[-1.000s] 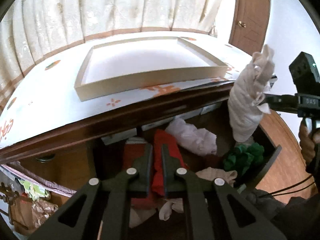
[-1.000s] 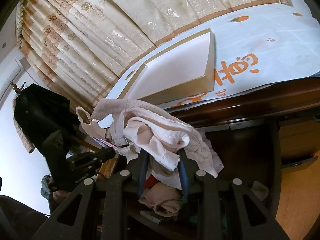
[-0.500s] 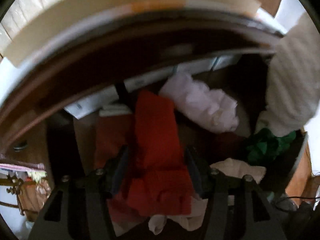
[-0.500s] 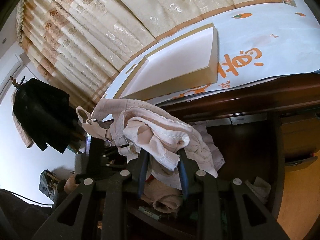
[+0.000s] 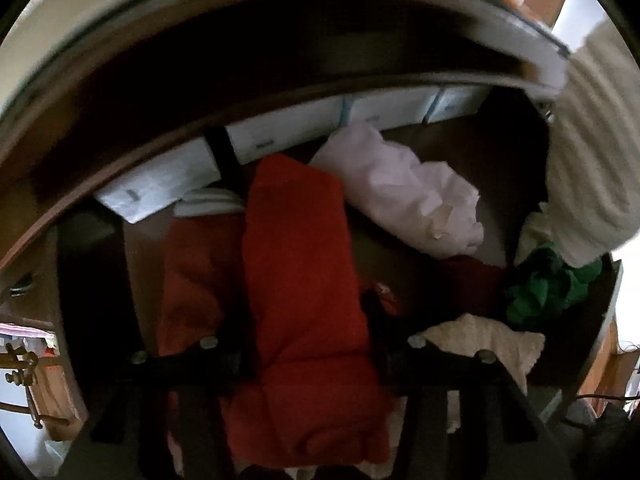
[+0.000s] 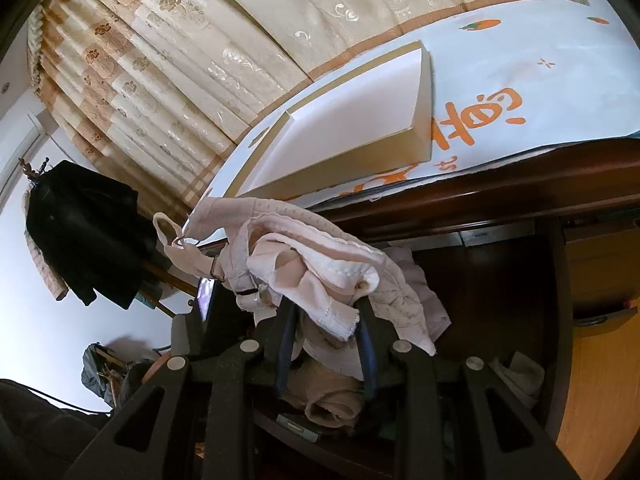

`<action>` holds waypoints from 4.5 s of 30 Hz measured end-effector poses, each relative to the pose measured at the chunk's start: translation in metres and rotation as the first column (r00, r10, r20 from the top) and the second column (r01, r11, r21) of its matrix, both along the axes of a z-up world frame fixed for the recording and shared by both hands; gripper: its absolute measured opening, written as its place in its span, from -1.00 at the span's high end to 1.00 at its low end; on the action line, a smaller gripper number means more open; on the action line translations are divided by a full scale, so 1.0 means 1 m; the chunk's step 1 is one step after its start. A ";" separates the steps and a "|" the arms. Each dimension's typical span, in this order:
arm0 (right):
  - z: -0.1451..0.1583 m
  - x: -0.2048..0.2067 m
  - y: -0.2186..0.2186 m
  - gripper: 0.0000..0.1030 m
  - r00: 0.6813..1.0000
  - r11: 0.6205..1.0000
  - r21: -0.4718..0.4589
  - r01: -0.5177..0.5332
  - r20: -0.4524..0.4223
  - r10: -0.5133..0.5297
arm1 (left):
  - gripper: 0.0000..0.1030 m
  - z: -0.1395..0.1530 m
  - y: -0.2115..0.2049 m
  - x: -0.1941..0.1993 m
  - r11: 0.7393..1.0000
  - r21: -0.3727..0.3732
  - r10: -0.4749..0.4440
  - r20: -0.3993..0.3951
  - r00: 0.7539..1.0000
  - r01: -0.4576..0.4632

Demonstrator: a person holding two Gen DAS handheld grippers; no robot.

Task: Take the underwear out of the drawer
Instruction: 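Grasp and lift the red cloth with the left tool while the right tool holds the beige garment, then carry the red cloth over the white tray with the left tool while the right tool swings away, then bring the beige garment beside the red cloth with the right tool while the left holds it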

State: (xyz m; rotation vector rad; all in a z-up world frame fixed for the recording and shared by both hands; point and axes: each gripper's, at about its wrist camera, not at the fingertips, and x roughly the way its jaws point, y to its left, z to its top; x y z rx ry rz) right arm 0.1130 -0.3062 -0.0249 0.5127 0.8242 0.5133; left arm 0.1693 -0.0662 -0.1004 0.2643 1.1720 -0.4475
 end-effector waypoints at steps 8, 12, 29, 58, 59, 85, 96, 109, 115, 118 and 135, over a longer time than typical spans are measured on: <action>0.001 -0.002 -0.002 0.40 1.000 1.000 0.022 0.014 0.006 -0.014 | 0.09 0.051 0.044 -0.024 0.978 -0.210 0.049 0.114 0.992 -0.024; 0.004 -0.005 -0.003 0.40 1.000 0.998 0.054 0.018 0.011 -0.019 | 0.46 0.081 0.062 -0.029 0.947 -0.322 0.072 0.185 0.980 -0.009; 0.004 -0.003 -0.001 0.38 1.000 0.996 0.085 0.013 -0.029 -0.011 | -0.03 0.014 0.023 0.002 0.998 -0.051 -0.046 -0.094 0.995 0.041; 0.039 0.025 0.009 0.38 1.000 0.981 0.192 -0.010 0.000 0.010 | 0.28 0.149 0.080 -0.026 0.941 -0.338 0.057 0.245 0.968 0.030; 0.045 0.030 0.011 0.38 1.000 0.979 0.201 -0.012 0.006 0.011 | 0.28 0.159 0.079 -0.023 0.943 -0.331 0.062 0.275 0.960 0.034; 0.026 0.072 0.130 -0.25 0.863 0.857 -0.154 -0.492 0.049 0.504 | 0.28 0.183 0.083 0.058 0.967 -0.249 0.148 0.379 0.914 -0.053; -0.058 0.096 0.201 -0.24 0.792 0.590 -0.594 -0.546 -0.137 0.595 | 0.28 0.183 0.099 0.050 0.971 -0.228 0.160 0.387 0.908 -0.073; -0.080 0.101 0.180 -0.21 0.857 0.531 -0.742 -0.411 -0.115 0.502 | 0.27 0.181 0.105 0.051 0.964 -0.254 0.177 0.387 0.905 -0.080; -0.106 0.110 0.206 0.21 0.821 0.457 -0.763 -0.458 -0.165 0.546 | 0.27 0.183 0.107 0.048 0.968 -0.234 0.180 0.390 0.903 -0.091; -0.095 0.110 0.197 0.41 0.829 0.503 -0.728 -0.466 -0.160 0.536 | 0.27 0.184 0.109 0.048 0.968 -0.232 0.186 0.394 0.900 -0.099; 0.043 0.047 0.118 0.45 0.873 0.865 -0.115 -0.488 -0.035 0.487 | 0.27 0.188 0.119 0.042 0.958 -0.254 0.227 0.395 0.890 -0.132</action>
